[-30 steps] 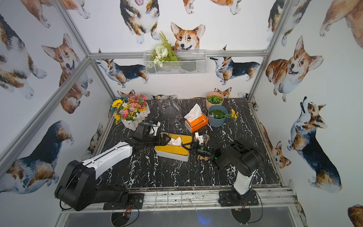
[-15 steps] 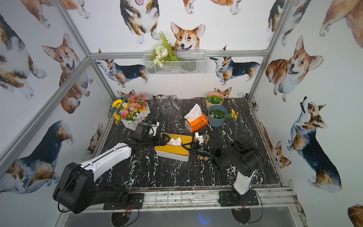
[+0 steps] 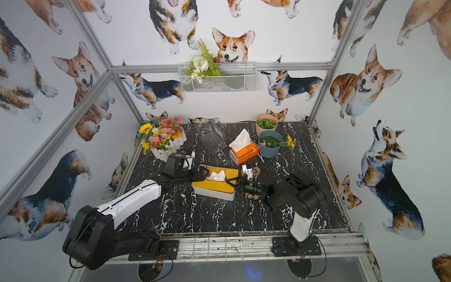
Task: Put the tissue paper into the tissue box
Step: Close the box lid on the tissue box.
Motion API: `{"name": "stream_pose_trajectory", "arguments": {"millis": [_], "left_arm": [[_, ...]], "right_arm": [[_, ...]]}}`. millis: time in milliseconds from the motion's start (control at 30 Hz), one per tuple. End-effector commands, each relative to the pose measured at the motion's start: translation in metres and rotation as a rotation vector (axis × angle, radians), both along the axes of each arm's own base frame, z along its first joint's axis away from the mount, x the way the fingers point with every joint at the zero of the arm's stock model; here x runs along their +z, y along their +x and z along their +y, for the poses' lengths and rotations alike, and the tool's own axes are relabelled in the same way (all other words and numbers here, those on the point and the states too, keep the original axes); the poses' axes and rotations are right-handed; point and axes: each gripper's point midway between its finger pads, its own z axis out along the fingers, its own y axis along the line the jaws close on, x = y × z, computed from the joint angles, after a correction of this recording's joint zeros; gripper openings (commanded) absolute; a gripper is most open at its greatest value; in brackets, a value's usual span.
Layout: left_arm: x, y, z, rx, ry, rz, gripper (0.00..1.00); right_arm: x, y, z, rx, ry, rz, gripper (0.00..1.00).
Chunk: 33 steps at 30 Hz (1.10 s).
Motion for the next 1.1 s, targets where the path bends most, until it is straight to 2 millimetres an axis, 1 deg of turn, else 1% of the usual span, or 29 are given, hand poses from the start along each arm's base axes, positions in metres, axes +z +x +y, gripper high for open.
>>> {"name": "stream_pose_trajectory", "arguments": {"millis": [0, 167, 567, 833, 1067], "left_arm": [[0.002, 0.0046, 0.0009, 0.012, -0.009, -0.016, 0.99], [0.0001, 0.0044, -0.0014, 0.006, -0.022, -0.007, 0.99], [-0.0013, 0.0033, -0.0054, -0.011, -0.042, 0.006, 0.98], [-0.0026, 0.0031, -0.0058, -0.014, -0.043, 0.01, 0.98], [-0.0017, 0.0031, -0.0053, -0.012, -0.044, 0.008, 0.98]], "right_arm": [[0.0189, -0.0032, 0.0023, 0.019, 0.051, -0.068, 0.0], [0.0217, -0.0027, 0.0026, 0.019, 0.055, -0.079, 0.0], [0.0142, -0.0003, 0.0034, 0.013, 0.036, -0.068, 0.0], [0.0179, 0.0029, 0.0052, 0.012, 0.046, -0.078, 0.0], [0.0174, 0.0054, 0.0062, 0.011, 0.041, -0.079, 0.0]]}}
